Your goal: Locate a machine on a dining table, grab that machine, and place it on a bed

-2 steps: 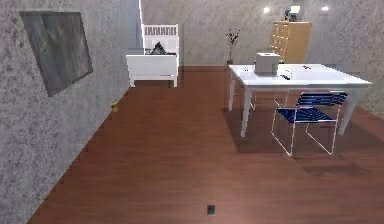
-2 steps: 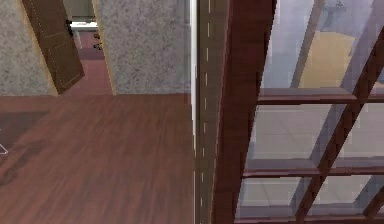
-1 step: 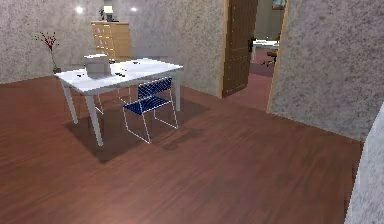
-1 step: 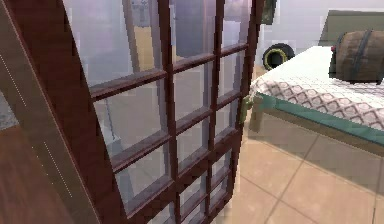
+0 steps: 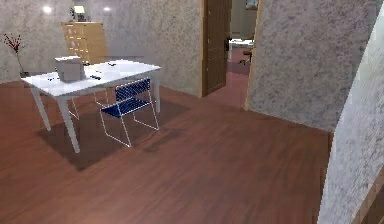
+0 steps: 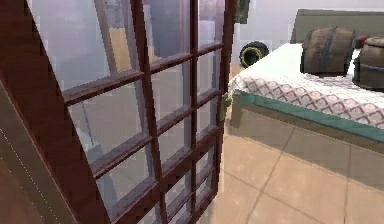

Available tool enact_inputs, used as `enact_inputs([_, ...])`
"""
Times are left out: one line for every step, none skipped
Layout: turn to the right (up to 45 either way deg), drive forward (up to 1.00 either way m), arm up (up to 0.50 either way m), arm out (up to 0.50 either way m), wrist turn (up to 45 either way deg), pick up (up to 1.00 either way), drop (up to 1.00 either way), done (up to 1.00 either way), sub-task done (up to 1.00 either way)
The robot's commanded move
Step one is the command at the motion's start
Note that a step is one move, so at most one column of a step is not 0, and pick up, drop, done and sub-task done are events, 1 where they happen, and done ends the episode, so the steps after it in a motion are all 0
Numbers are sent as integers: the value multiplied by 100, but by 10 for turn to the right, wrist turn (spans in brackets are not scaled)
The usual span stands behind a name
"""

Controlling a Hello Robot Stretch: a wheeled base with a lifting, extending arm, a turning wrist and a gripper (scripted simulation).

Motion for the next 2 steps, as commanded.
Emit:
enact_inputs([0, 35, 0, 0, 0, 0, 0, 0, 0])
enact_inputs([90, 0, 0, 0, 0, 0, 0, 0, 0])
